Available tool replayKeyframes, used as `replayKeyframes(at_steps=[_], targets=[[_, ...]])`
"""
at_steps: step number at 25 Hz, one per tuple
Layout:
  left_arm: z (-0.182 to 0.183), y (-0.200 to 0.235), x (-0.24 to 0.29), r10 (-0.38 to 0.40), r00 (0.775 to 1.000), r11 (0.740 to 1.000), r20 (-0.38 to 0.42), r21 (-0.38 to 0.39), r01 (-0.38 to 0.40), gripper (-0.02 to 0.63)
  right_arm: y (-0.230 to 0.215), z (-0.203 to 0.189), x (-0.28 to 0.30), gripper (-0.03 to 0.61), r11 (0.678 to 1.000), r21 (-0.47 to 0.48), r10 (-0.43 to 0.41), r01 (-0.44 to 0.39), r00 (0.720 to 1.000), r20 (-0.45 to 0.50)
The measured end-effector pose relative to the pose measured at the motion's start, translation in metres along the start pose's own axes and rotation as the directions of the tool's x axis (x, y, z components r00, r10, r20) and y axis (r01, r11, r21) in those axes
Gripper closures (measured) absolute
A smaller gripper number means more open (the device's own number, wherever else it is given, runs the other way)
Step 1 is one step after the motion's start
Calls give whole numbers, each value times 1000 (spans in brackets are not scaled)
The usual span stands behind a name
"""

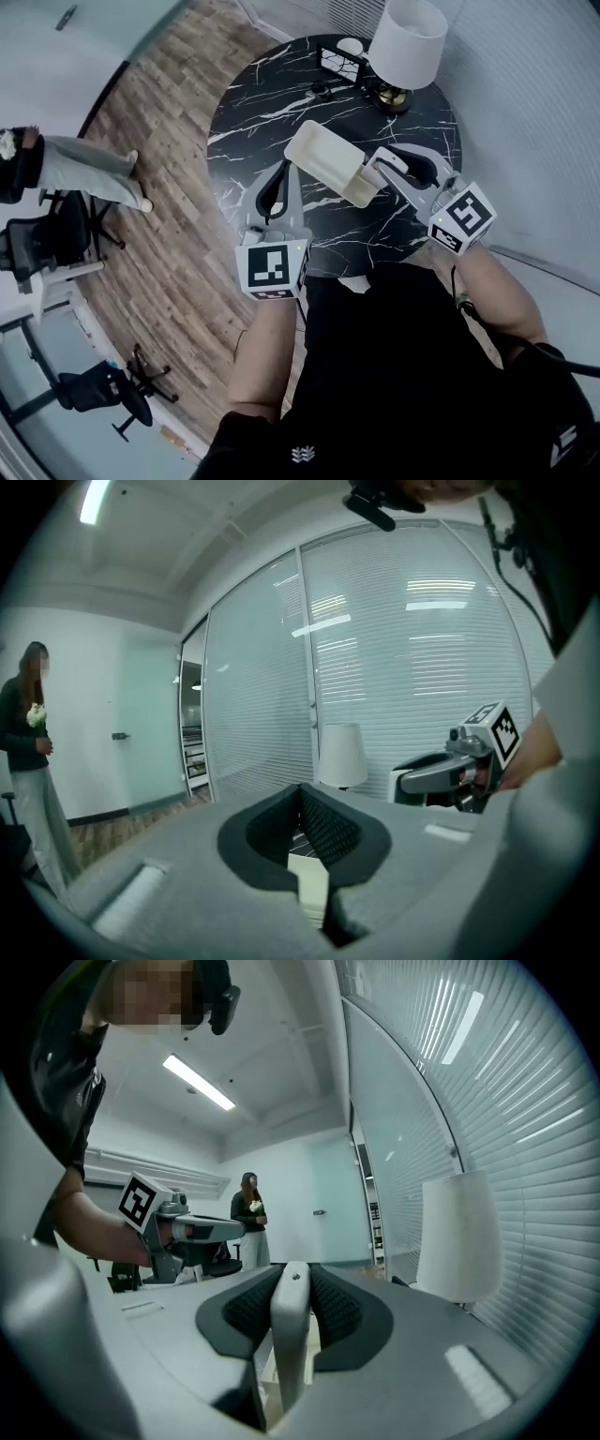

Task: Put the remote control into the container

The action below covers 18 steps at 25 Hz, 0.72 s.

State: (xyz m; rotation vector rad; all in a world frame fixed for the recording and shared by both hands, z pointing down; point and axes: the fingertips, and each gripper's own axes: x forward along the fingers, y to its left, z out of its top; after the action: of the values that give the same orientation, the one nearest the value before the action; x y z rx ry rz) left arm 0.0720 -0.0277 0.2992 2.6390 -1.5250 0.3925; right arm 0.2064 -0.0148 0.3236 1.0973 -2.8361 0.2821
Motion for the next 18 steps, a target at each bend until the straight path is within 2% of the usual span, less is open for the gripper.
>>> replayKeyframes(at_steps=[4, 10, 18], targets=[[-5, -1, -7, 52, 999, 999, 3, -5, -52, 612, 3, -10, 6, 483, 999, -13, 53, -53, 999, -10], [-18, 16, -20, 143, 990, 989, -6, -28, -143, 612, 1, -30, 11, 483, 997, -53, 60, -62, 997, -41], [-39, 20, -22, 157, 988, 986, -14, -47, -157, 612, -1, -51, 19, 483, 997, -58, 42, -44, 998, -46]])
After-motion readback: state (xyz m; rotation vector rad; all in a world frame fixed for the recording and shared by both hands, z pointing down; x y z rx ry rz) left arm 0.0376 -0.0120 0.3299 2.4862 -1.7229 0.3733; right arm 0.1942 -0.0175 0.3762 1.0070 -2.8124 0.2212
